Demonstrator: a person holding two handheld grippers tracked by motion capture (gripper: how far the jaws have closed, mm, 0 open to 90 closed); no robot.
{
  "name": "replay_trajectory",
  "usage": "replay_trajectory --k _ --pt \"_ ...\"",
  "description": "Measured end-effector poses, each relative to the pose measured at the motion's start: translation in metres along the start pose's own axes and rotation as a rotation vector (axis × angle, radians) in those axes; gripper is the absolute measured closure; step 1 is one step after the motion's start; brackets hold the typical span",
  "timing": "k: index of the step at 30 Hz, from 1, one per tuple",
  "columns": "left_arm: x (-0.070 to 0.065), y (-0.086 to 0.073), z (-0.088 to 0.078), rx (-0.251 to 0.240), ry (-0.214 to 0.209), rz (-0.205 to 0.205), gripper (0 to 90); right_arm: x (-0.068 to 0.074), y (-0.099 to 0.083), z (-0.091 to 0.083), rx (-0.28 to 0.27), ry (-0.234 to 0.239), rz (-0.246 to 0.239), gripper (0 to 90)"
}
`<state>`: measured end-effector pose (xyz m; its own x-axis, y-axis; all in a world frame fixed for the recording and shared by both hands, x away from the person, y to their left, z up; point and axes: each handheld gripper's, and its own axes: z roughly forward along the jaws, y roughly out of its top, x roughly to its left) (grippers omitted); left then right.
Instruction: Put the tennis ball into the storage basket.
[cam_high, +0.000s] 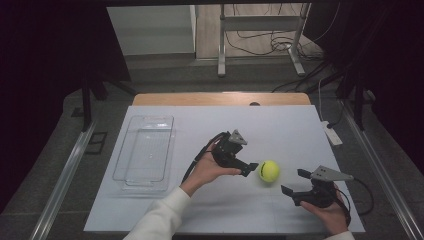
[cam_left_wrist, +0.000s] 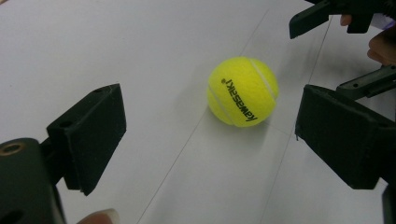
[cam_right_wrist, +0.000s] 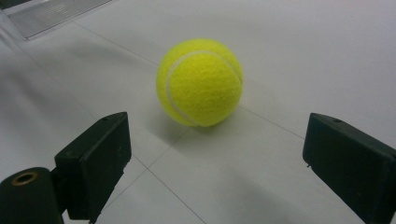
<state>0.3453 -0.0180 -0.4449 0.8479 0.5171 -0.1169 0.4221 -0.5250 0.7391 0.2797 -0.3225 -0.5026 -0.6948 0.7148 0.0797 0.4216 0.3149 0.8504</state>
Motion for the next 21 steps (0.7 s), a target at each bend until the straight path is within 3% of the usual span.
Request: replay_trajectory --k 21 --pt "-0.003 0.005 0.020 0.029 -0.040 0.001 9.1 0.000 0.000 0.001 0.008 0.002 0.000 8.2"
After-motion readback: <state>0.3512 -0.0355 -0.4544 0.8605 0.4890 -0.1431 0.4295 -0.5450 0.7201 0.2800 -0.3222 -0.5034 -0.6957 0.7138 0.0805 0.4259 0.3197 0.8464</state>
